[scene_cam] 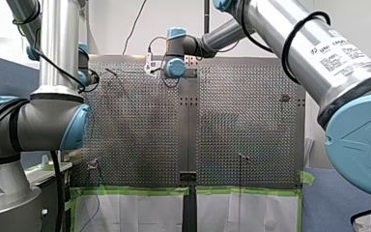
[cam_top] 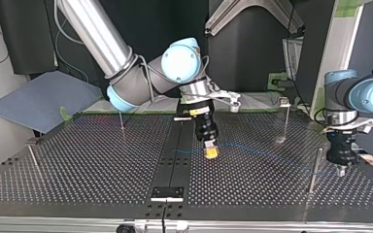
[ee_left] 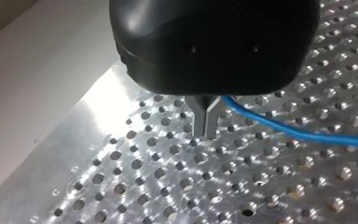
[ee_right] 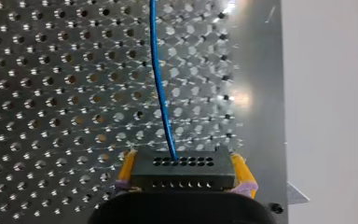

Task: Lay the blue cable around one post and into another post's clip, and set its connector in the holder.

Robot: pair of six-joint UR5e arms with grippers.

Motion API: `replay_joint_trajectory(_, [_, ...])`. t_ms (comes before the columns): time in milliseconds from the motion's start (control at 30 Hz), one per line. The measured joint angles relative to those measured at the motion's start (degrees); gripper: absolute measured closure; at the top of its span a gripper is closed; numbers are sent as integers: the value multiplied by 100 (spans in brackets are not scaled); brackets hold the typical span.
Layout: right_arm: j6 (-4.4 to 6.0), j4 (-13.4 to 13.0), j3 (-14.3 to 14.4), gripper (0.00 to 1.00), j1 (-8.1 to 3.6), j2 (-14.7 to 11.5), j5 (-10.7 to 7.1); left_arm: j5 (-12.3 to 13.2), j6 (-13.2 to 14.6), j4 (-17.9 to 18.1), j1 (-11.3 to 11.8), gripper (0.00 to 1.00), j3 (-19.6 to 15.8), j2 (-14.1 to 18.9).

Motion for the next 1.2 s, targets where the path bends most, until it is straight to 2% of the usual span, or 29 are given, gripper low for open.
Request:
replay_joint_trajectory(233, [0,-54,215,100,-24,23,3,-5,146,-46,-101,100,-39,-7])
replay_joint_trajectory(433, [0,-25,275,100,-30,30,2,-78,204,-121,-197,100,-57,-3])
replay_joint_trajectory(500, [-2,5,277,100,-29,34,-1,-164,231,-137,-222,81,-57,-3])
replay_joint_trajectory(533, [-2,22,280,100,-29,35,-1,-206,248,-151,-230,81,-57,-3])
replay_joint_trajectory(600, [-7,29,316,100,-29,36,1,-306,292,-192,-250,47,-58,-2])
replay_joint_trajectory(633, [-10,13,344,100,-31,36,2,-334,304,-213,-257,47,-58,-2])
replay_joint_trajectory(667, [-13,-12,377,100,-32,36,4,-359,303,-246,-264,36,-59,-2])
replay_joint_trajectory(700, [-15,-55,428,100,-34,37,6,-371,292,-274,-268,18,-59,-2])
replay_joint_trajectory(733, [-15,-89,466,100,-37,37,7,-379,271,-303,-272,18,-59,-2])
replay_joint_trajectory(767, [-14,-124,504,100,-40,38,7,-382,230,-342,-276,13,-59,-2])
replay_joint_trajectory(800, [-14,-173,555,100,-44,41,7,-381,193,-366,-279,0,-59,-2])
replay_joint_trajectory(1200, [-14,-710,1095,100,-95,49,48,-257,-398,-663,-274,0,-63,-4])
